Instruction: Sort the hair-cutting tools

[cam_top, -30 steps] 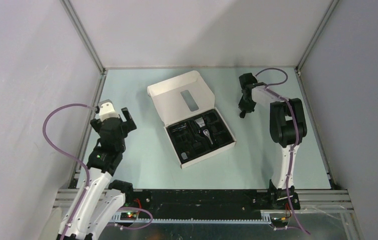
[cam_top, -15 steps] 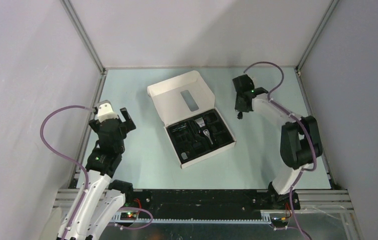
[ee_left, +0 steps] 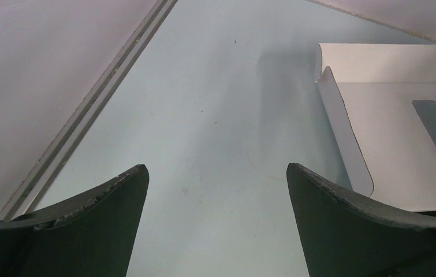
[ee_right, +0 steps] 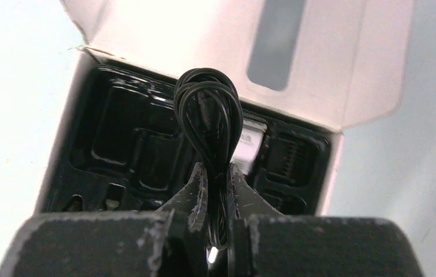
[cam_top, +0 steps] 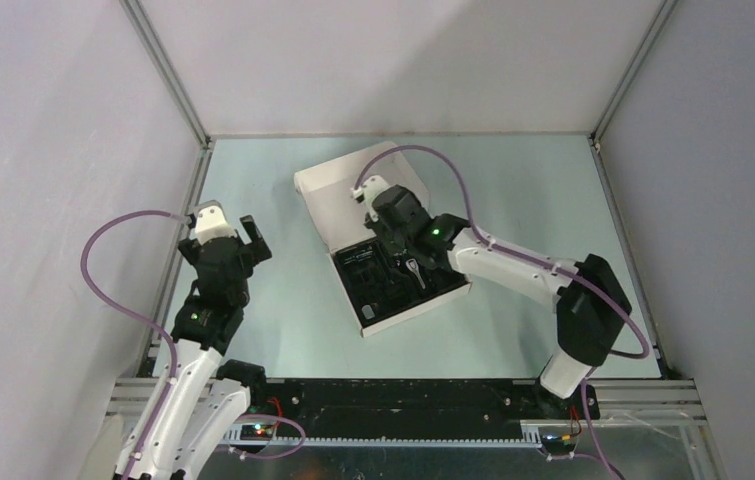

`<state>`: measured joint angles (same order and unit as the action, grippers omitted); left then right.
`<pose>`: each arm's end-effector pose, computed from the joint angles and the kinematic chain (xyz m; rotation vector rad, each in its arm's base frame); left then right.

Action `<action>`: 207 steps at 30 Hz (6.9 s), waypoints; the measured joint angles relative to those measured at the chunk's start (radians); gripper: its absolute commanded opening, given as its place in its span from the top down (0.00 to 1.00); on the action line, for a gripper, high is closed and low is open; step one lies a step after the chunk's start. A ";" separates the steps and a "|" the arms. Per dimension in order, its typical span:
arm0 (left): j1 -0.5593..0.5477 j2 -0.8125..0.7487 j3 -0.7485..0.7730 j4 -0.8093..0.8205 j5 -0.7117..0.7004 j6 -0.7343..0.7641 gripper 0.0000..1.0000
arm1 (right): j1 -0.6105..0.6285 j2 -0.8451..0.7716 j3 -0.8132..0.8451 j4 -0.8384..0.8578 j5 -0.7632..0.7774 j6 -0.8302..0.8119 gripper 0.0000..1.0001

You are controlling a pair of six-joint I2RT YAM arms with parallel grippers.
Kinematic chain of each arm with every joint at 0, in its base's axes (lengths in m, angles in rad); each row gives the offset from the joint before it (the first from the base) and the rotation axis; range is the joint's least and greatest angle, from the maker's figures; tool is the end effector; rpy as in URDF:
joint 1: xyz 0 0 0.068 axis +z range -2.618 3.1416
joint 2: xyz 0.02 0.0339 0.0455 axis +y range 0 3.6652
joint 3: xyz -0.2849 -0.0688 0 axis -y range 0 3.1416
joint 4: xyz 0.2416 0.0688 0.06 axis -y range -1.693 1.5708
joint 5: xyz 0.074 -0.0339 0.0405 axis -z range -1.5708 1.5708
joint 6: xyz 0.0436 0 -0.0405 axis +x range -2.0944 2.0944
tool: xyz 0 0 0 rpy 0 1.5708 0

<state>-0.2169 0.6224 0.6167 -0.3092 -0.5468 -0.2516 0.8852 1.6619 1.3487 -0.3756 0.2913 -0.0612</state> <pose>0.1379 -0.0072 0.3038 -0.3989 1.7990 0.1882 0.2526 0.2890 0.3063 -0.8760 2.0487 0.1214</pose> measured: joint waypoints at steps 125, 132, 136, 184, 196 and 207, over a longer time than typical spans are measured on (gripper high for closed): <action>-0.037 1.541 1.230 -0.172 0.270 -0.096 0.52 | -0.435 0.520 0.610 -0.233 -0.018 0.378 0.39; -0.043 1.617 1.321 -0.180 0.269 -0.086 0.67 | -0.436 0.622 0.705 -0.202 -0.009 0.361 0.41; -0.043 1.638 1.342 -0.182 0.269 -0.080 0.82 | -0.436 0.655 0.726 -0.177 -0.011 0.344 0.54; -0.322 0.646 0.291 0.394 -0.026 -0.062 0.98 | -0.192 -0.065 0.020 -0.019 0.174 0.357 0.76; -0.377 0.495 0.137 0.504 -0.058 -0.062 0.98 | -0.099 -0.288 -0.076 -0.029 0.207 0.212 0.24; -0.405 0.441 0.089 0.534 -0.079 -0.061 0.97 | -0.097 -0.410 -0.075 0.117 -0.052 -0.418 0.23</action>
<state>-0.6220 1.0637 0.7055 0.2245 -0.6254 -0.3130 0.7879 1.2518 1.2736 -0.2581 0.2394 -0.4793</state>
